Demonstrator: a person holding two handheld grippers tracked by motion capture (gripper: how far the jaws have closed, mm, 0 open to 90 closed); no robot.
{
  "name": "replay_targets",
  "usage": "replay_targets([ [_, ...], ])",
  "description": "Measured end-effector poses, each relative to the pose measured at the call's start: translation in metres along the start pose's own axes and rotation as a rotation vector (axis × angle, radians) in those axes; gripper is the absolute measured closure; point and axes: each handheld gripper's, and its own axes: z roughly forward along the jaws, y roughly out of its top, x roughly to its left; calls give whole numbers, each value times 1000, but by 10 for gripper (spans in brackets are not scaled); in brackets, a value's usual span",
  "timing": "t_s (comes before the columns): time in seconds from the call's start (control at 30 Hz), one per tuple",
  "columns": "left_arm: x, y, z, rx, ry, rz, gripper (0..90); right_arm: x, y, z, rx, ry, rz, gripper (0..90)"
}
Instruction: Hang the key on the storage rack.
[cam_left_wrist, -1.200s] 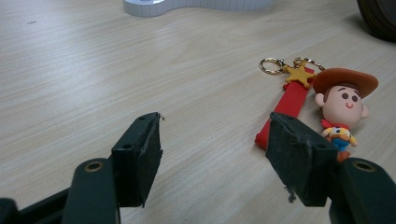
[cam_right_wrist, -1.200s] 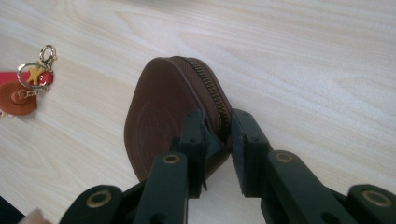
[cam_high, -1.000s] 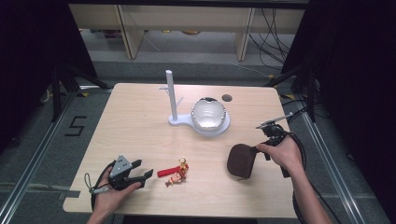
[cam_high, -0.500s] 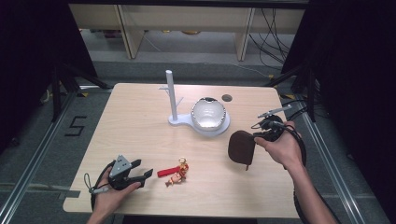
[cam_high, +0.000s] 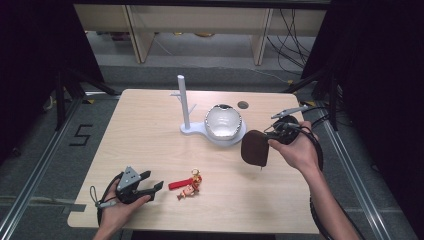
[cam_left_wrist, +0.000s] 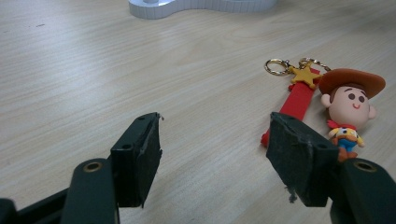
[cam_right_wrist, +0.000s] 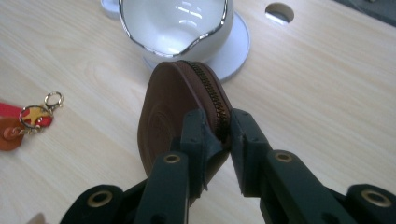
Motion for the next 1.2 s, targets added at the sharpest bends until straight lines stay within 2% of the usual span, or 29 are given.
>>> replay_targets([
  [0.03,0,0,0,2,0,3,341,-1,2,0,3,-4,-17,772],
  [0.17,0,0,0,-1,0,4,340,-1,6,1,-20,-4,-30,772],
  [0.27,0,0,0,-2,2,0,340,1,10,2,-17,-18,-21,771],
  [0.37,0,0,0,-2,2,3,340,0,14,3,-20,-12,-47,771],
  [0.47,-1,0,0,-5,2,0,340,2,18,2,-19,-19,-42,771],
  [0.5,-1,0,0,-6,2,0,340,1,20,3,-23,-22,-57,770],
  [0.53,0,0,0,-3,3,3,340,3,21,3,-25,-25,-49,770],
  [0.57,-1,0,0,-6,2,0,340,2,23,3,-26,-28,-66,770],
  [0.73,0,0,0,-3,4,3,340,2,29,5,-33,-30,-80,770],
  [0.8,0,0,0,-3,5,2,341,3,31,5,-33,-30,-73,770],
  [1.07,0,0,0,-3,7,3,340,4,39,4,-52,-43,-98,769],
  [1.2,0,0,0,-3,8,4,341,6,43,2,-63,-42,-84,768],
])
